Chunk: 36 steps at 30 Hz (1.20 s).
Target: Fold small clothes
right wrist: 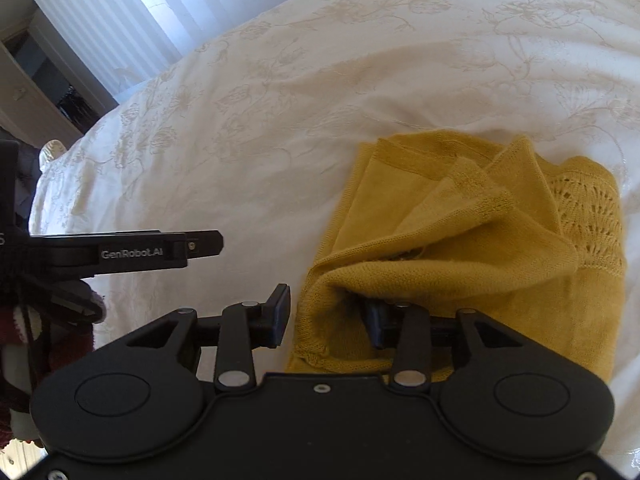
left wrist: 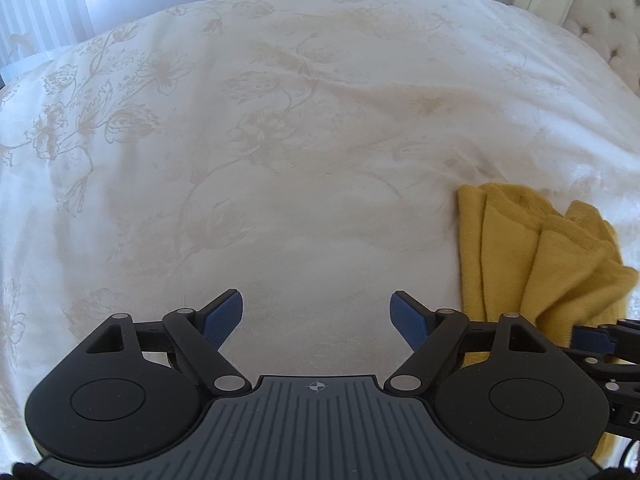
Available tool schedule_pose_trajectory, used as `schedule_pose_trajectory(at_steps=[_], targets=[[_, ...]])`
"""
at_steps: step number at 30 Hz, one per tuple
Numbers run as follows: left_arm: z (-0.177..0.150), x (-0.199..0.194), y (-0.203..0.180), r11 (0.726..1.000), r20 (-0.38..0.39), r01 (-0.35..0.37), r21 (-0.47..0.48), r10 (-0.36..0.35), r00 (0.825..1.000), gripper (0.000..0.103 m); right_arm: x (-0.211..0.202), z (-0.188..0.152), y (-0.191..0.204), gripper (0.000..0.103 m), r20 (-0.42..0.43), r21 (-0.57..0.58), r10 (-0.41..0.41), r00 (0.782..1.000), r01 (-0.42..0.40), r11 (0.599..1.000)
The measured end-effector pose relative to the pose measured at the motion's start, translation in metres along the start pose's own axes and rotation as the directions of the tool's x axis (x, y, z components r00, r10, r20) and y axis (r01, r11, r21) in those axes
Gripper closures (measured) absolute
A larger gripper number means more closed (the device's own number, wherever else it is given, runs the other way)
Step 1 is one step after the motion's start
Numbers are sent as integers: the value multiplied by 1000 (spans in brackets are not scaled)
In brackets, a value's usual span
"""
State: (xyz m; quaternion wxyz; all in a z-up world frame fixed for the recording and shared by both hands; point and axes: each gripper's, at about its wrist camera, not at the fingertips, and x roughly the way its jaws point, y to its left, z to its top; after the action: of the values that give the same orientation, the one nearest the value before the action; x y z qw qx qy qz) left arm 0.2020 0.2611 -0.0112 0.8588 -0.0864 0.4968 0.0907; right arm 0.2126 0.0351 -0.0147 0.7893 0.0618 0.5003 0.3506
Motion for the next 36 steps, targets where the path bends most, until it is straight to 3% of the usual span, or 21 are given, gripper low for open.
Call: schedule_pose_trajectory(at_steps=[4,8,20,27,33,36], targets=[[0,-3,-6,1000,-1,10,7,-10,1000,22,-18,0,2,53,41,-20,104,994,-103,995],[-3,-5,-12,999,-2,14,32,-14,1000,22,-29,2,3,53,71,-39,138,988,-135,990],[-11,-22,-39,993,10,87,80,-88,996,22,-62,-2,-57,53,145,115,64,987,-81,990],[-19,-21,-66,983,3,107,149,-109,994,22,-51,-43,-56,53,25,56,122,992,-123,991],[-28,-16,-79,975,-6,127,182,-129,992,22,-34,-85,-32,53,-145,-54,189,971,-199,979],[-33,-13,-82,973,-6,127,191,-128,992,22,-46,-86,-29,53,-142,-108,210,967,-226,968]])
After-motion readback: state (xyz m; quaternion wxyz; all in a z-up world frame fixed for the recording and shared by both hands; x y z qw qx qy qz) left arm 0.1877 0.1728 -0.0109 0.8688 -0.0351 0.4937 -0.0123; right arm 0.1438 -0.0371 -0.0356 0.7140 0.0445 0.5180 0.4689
